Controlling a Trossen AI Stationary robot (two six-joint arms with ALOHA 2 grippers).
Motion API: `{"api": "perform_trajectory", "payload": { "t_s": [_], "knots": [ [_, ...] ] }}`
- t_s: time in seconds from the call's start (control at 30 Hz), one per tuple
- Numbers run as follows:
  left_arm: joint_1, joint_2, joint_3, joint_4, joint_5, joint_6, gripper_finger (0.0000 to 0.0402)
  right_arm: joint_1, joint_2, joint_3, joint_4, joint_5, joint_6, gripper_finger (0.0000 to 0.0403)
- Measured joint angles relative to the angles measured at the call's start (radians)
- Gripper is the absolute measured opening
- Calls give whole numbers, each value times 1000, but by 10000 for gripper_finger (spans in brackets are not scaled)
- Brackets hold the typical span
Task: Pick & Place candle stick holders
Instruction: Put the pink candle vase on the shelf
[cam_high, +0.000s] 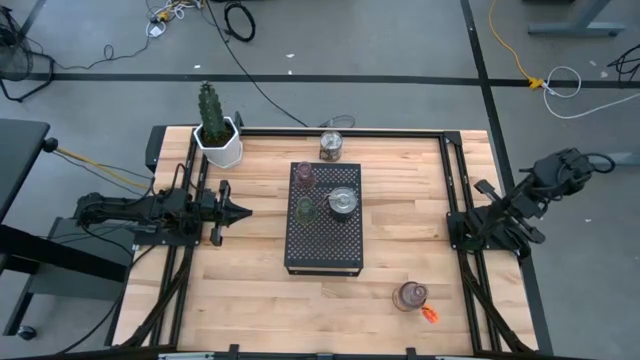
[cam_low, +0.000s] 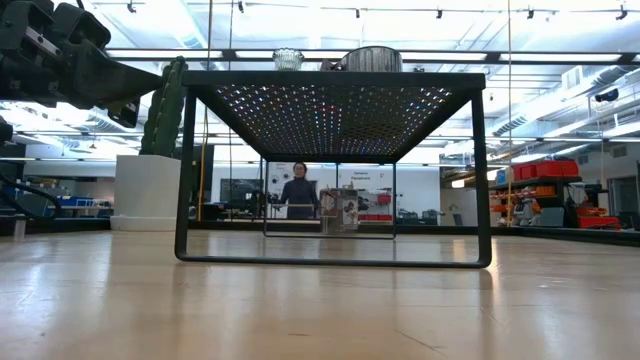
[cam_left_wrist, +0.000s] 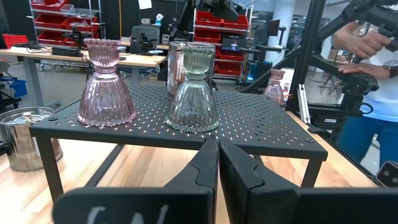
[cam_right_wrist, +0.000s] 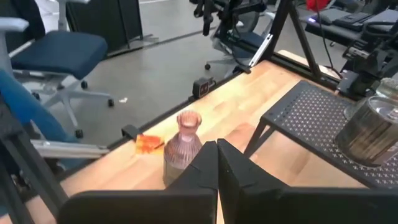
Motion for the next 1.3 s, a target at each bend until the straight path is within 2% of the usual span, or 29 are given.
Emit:
{"api": "perform_trajectory", "payload": {
  "t_s": [0.5, 1.13, 1.3],
  "knots": [
    [0, 0, 0, 0, 0, 0, 18, 0, -139, -192, 3, 2, -25, 0],
    [0, 0, 0, 1, 0, 0, 18, 0, -145, -185, 47, 10, 75, 0],
    [0, 0, 0, 2, 0, 0, 18, 0, -106, -151, 39, 37, 93, 0]
  ]
}}
